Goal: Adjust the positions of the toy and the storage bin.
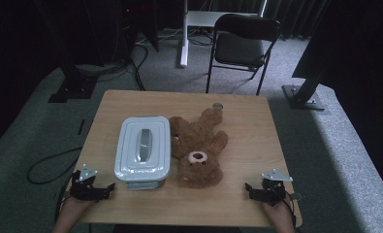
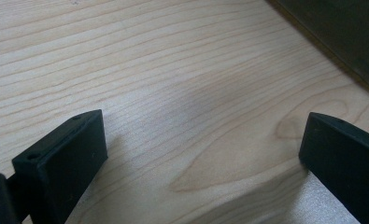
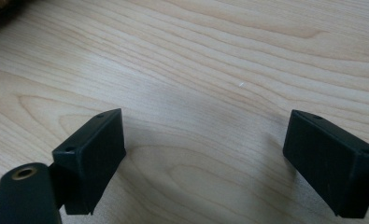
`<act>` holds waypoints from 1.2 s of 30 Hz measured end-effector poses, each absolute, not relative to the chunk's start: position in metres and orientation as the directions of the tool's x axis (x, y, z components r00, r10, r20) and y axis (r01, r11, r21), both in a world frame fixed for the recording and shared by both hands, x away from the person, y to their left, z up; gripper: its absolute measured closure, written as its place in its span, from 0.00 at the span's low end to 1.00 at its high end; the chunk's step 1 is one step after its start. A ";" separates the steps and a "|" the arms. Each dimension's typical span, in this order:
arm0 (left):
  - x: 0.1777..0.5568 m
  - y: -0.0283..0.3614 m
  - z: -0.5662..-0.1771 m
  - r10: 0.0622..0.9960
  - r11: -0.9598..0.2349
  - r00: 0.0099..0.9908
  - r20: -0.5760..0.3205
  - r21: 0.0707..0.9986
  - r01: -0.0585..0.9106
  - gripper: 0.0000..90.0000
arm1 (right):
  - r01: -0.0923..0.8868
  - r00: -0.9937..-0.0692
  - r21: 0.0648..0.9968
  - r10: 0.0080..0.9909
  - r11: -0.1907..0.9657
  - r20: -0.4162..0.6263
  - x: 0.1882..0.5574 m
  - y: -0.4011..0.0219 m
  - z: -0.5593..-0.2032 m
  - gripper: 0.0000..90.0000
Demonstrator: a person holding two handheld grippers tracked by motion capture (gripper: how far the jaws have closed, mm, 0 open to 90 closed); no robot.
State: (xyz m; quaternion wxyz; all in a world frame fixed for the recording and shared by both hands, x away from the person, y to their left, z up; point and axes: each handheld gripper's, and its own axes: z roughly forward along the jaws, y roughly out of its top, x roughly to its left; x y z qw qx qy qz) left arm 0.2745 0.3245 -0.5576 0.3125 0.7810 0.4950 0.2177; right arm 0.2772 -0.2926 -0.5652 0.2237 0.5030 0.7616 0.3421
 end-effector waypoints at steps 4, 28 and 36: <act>0.275 0.324 -0.557 0.910 -0.313 0.413 0.031 0.703 0.638 0.02 | 0.613 -0.393 0.746 0.919 0.261 0.002 0.277 -0.292 -0.565 0.13; 0.275 0.324 -0.558 0.909 -0.315 0.416 0.031 0.704 0.636 0.02 | 0.648 -0.412 0.710 0.911 0.274 0.024 0.298 -0.284 -0.558 0.15; 0.275 0.324 -0.558 0.909 -0.316 0.417 0.031 0.704 0.637 0.02 | 0.646 -0.414 0.711 0.910 0.277 0.022 0.315 -0.276 -0.552 0.16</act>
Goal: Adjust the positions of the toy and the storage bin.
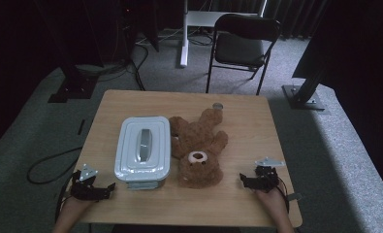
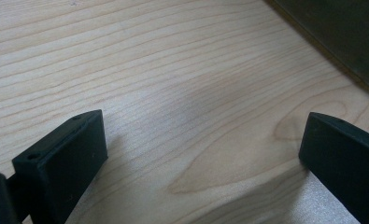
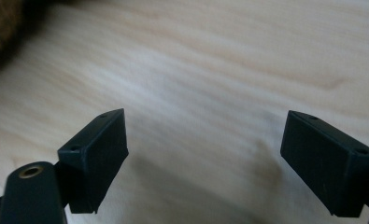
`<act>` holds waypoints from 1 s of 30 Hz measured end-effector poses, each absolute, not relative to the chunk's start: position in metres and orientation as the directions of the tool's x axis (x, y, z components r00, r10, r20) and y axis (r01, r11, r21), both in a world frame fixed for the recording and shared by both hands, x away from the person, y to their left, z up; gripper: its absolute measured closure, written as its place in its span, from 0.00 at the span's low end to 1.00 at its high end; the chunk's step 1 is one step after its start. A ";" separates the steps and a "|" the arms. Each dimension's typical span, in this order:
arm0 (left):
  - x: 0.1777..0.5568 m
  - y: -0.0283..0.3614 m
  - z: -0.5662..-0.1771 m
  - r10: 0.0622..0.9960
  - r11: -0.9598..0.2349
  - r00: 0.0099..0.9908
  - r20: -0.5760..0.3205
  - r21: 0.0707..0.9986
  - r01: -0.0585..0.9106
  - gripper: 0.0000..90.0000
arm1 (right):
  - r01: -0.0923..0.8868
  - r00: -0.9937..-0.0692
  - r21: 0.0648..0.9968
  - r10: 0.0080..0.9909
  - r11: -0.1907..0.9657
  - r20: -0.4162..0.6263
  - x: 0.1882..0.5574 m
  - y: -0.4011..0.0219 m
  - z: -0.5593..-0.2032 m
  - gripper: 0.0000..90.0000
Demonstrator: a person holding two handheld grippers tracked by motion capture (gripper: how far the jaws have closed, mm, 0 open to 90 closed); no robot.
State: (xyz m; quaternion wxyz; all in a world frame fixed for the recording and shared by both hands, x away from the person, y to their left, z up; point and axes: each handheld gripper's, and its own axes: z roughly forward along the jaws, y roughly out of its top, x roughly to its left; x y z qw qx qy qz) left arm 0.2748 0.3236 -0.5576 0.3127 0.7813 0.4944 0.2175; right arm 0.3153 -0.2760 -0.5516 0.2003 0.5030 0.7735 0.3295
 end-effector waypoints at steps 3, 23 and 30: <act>0.275 0.324 -0.558 0.909 -0.316 0.416 0.031 0.704 0.637 0.02 | 0.636 -0.414 0.726 0.910 0.261 0.035 0.321 -0.274 -0.545 0.16; 0.275 0.323 -0.558 0.909 -0.313 0.415 0.030 0.705 0.637 0.02 | 0.546 -0.475 0.796 0.879 0.261 0.038 0.375 -0.234 -0.484 0.16; 0.275 0.323 -0.558 0.909 -0.313 0.415 0.030 0.704 0.637 0.02 | 0.538 -0.487 0.796 0.873 0.275 0.028 0.401 -0.222 -0.469 0.16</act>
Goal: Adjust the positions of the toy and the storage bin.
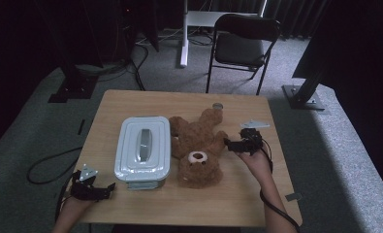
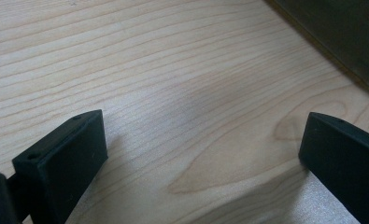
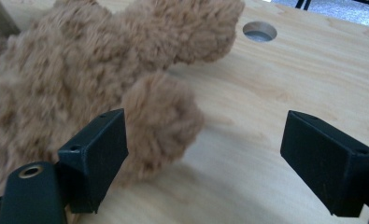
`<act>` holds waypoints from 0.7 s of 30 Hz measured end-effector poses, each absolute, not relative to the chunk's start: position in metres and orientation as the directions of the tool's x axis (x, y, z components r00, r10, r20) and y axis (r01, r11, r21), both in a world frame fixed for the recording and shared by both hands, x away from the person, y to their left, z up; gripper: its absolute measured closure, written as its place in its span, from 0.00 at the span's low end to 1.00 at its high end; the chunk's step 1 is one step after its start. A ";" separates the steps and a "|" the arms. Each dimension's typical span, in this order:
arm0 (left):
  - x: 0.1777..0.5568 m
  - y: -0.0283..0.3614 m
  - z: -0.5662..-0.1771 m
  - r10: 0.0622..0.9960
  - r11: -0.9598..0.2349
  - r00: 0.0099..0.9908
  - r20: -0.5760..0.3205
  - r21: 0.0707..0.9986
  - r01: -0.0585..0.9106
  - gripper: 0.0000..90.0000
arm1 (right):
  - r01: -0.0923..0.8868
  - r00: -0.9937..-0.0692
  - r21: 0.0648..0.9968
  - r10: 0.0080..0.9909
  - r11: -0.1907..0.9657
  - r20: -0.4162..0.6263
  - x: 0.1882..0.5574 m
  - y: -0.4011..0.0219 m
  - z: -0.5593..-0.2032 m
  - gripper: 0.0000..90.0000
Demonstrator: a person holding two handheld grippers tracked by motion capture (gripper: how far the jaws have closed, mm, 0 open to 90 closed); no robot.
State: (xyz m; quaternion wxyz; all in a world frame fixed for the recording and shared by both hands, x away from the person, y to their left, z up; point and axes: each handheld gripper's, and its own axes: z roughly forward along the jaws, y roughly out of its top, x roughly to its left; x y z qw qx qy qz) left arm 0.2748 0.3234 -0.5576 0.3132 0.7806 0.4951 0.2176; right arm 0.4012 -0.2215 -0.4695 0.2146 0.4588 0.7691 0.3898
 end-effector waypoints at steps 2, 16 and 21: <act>0.275 0.323 -0.558 0.909 -0.314 0.415 0.030 0.705 0.637 0.02 | 0.540 -0.493 0.797 0.869 0.269 0.041 0.408 -0.219 -0.467 0.16; 0.275 0.323 -0.558 0.909 -0.314 0.415 0.030 0.704 0.637 0.02 | 0.567 -0.472 0.784 0.880 0.254 0.056 0.462 -0.206 -0.460 0.16; 0.275 0.323 -0.558 0.909 -0.314 0.415 0.030 0.704 0.637 0.02 | 0.581 -0.473 0.781 0.876 0.230 0.093 0.479 -0.198 -0.459 0.16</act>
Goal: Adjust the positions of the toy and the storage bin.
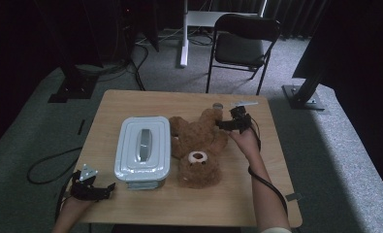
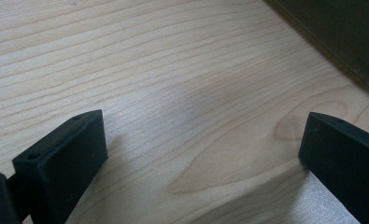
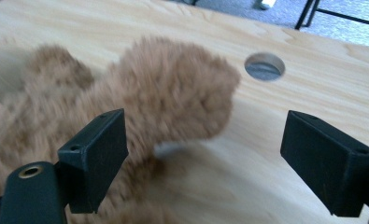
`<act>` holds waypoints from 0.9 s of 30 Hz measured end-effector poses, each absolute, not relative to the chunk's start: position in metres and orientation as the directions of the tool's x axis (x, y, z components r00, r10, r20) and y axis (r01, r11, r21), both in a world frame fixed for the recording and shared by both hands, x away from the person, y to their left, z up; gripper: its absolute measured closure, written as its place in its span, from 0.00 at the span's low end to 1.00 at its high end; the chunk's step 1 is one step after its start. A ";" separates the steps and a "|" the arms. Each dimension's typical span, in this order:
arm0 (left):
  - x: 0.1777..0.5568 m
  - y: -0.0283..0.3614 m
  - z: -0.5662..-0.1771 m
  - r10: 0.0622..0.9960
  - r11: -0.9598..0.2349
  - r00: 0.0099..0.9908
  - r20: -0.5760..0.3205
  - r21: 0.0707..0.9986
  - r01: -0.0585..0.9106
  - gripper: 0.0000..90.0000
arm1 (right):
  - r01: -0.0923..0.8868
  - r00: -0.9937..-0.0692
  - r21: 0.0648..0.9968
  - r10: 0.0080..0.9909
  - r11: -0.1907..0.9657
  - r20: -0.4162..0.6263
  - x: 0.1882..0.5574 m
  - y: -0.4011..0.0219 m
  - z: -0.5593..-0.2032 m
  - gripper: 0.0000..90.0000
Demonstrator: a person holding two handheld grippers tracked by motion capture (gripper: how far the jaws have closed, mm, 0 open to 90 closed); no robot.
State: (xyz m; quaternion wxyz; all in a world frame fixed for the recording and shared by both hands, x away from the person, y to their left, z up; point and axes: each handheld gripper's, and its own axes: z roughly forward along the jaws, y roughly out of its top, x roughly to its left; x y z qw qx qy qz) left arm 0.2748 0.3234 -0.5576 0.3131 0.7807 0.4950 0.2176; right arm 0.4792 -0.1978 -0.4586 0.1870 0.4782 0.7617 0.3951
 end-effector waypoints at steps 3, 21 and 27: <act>0.275 0.323 -0.558 0.909 -0.314 0.415 0.030 0.704 0.637 0.02 | 0.582 -0.474 0.784 0.873 0.217 0.111 0.487 -0.191 -0.456 0.16; 0.274 0.323 -0.558 0.909 -0.314 0.415 0.030 0.705 0.636 0.02 | 0.696 -0.489 0.686 0.839 0.212 0.237 0.536 -0.176 -0.471 0.25; 0.274 0.323 -0.558 0.909 -0.314 0.415 0.030 0.705 0.636 0.02 | 0.692 -0.525 0.676 0.819 0.253 0.232 0.532 -0.178 -0.474 0.49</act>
